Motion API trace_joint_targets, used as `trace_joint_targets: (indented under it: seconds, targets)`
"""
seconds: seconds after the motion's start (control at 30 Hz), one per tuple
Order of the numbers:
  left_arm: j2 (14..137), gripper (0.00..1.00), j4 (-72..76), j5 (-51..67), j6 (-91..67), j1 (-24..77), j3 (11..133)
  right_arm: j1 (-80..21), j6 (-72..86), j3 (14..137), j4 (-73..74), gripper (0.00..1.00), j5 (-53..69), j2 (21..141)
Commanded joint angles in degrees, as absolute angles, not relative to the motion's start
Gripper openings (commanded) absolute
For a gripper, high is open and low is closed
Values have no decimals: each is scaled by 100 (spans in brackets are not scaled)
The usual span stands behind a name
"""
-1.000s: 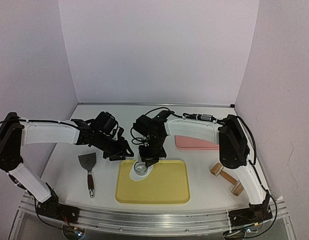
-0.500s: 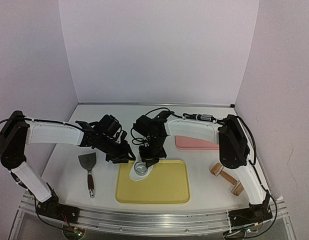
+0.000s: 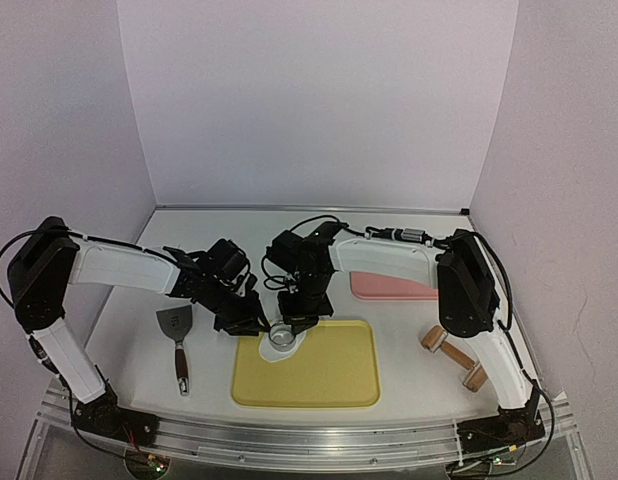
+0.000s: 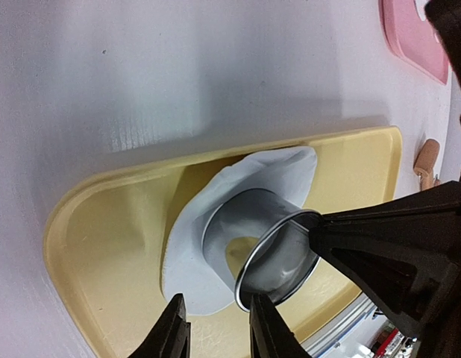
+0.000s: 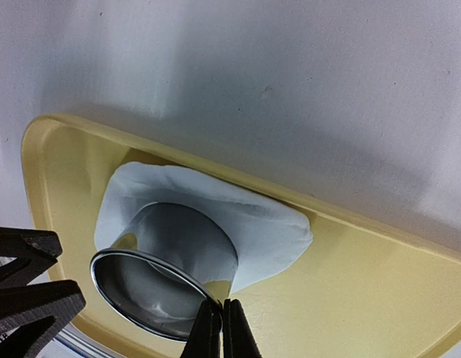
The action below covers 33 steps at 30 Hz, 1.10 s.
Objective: Roll out the dumpling wrappers from the dough
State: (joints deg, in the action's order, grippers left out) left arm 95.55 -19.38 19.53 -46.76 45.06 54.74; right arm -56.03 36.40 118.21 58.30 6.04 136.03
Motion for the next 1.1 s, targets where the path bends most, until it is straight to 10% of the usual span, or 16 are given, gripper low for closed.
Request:
trace_joint_targets:
  seconds: [0.0,0.67,1.07]
  targets:
    - [9703,29,-1768,2044,-4637,4526,5666,-5646,3690,11786,5992,0,585,13867]
    - [10019,24,-1634,2216,-4499,4544,5784,-5650,3700,11760,5985,0,643,13943]
    - [10157,4,-1686,2212,-4451,4553,5729,-5650,3886,11690,6013,0,698,14071]
